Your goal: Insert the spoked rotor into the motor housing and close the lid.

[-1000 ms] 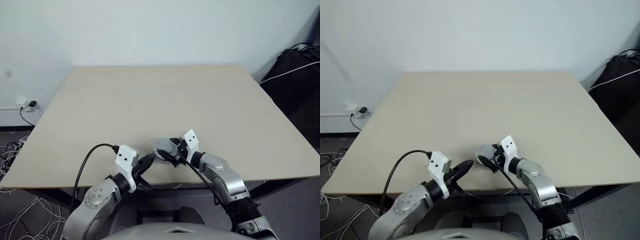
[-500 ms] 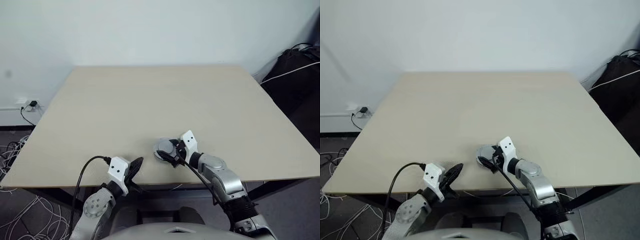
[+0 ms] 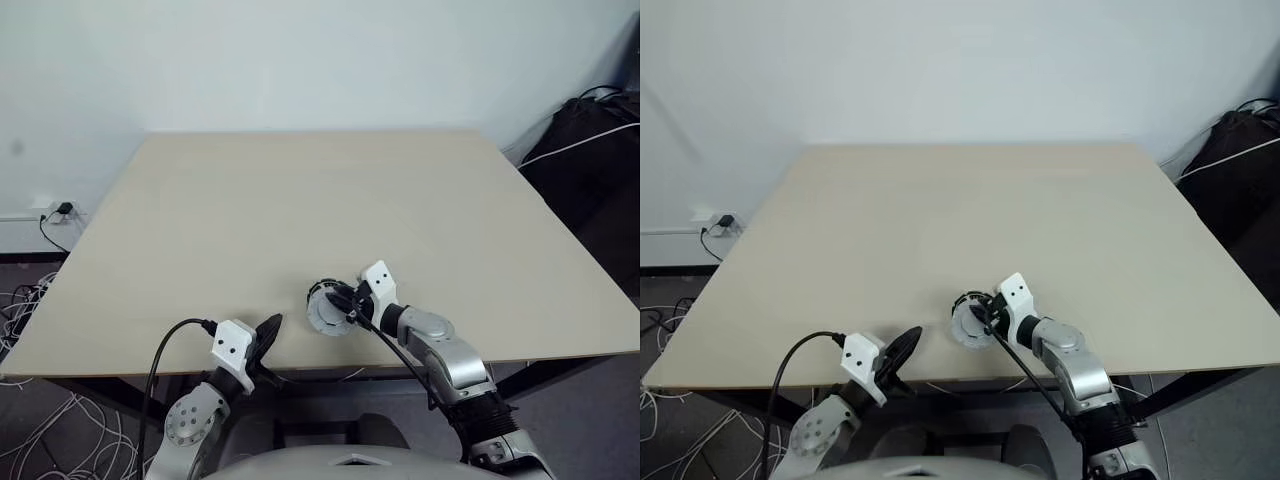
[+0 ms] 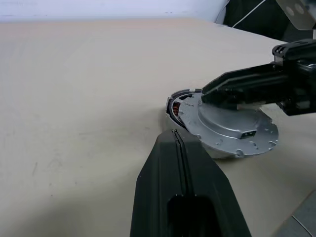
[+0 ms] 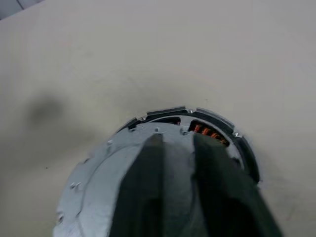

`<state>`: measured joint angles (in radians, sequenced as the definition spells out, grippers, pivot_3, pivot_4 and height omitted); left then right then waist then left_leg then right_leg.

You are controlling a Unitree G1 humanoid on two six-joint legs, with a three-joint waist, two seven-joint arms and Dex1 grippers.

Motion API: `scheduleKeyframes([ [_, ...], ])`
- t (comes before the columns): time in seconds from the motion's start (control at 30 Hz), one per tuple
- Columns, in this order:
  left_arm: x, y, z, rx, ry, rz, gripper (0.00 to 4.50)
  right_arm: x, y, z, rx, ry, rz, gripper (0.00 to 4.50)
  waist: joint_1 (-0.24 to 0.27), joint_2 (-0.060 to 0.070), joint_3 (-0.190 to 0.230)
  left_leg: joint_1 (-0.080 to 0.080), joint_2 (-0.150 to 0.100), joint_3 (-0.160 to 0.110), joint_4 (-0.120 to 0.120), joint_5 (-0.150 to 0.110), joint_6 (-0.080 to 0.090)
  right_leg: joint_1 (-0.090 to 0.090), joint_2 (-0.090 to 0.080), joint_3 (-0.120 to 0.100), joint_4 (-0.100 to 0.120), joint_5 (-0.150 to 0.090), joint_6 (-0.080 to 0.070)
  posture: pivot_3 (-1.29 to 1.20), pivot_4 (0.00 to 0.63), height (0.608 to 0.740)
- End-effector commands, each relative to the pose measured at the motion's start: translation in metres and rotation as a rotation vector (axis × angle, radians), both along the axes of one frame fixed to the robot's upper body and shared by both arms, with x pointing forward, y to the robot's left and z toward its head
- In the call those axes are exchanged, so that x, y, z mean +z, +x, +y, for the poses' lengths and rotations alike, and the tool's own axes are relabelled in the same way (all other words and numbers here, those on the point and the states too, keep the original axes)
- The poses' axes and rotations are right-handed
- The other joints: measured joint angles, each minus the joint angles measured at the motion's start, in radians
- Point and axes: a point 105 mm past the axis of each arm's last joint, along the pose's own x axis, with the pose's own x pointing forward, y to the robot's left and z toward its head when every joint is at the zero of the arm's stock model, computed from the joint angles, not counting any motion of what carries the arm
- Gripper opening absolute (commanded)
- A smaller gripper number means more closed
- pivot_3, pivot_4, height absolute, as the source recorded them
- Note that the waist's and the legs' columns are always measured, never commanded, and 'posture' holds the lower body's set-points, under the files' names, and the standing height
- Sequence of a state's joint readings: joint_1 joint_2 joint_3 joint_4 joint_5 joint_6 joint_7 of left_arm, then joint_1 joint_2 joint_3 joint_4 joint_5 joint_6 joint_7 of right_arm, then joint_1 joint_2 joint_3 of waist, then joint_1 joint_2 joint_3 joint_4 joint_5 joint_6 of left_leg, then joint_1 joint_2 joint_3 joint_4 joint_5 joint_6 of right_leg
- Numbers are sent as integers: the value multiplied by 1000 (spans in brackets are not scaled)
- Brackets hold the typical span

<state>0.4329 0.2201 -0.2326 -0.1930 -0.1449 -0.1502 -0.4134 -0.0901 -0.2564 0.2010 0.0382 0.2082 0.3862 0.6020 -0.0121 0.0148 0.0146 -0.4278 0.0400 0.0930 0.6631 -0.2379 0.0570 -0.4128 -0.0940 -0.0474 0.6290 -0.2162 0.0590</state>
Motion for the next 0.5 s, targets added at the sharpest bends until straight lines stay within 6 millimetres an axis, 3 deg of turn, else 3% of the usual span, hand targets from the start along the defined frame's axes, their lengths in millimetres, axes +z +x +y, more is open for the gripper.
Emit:
scheduleKeyframes([
  [0.03,26,1,-10,-23,-27,-73,0,19,3,5,11,42,-62,916,0,0,0,0,0,0,0,0,0,0,0,0,0,0,0,0,0,740],
  [0.23,26,-3,-14,-28,-31,-58,0,34,13,3,-35,74,-138,916,0,1,0,0,0,0,0,0,0,0,0,0,0,-1,2,0,0,740],
  [0.33,25,-2,-12,-27,-32,-53,0,39,14,3,-38,83,-156,1501,0,0,0,0,0,0,0,0,0,0,0,0,0,-1,2,0,0,740],
  [0.5,12,7,-3,-21,-28,-34,0,38,7,2,37,30,-152,3128,2,1,-1,0,0,0,0,0,0,0,0,0,0,-1,2,0,0,740],
])
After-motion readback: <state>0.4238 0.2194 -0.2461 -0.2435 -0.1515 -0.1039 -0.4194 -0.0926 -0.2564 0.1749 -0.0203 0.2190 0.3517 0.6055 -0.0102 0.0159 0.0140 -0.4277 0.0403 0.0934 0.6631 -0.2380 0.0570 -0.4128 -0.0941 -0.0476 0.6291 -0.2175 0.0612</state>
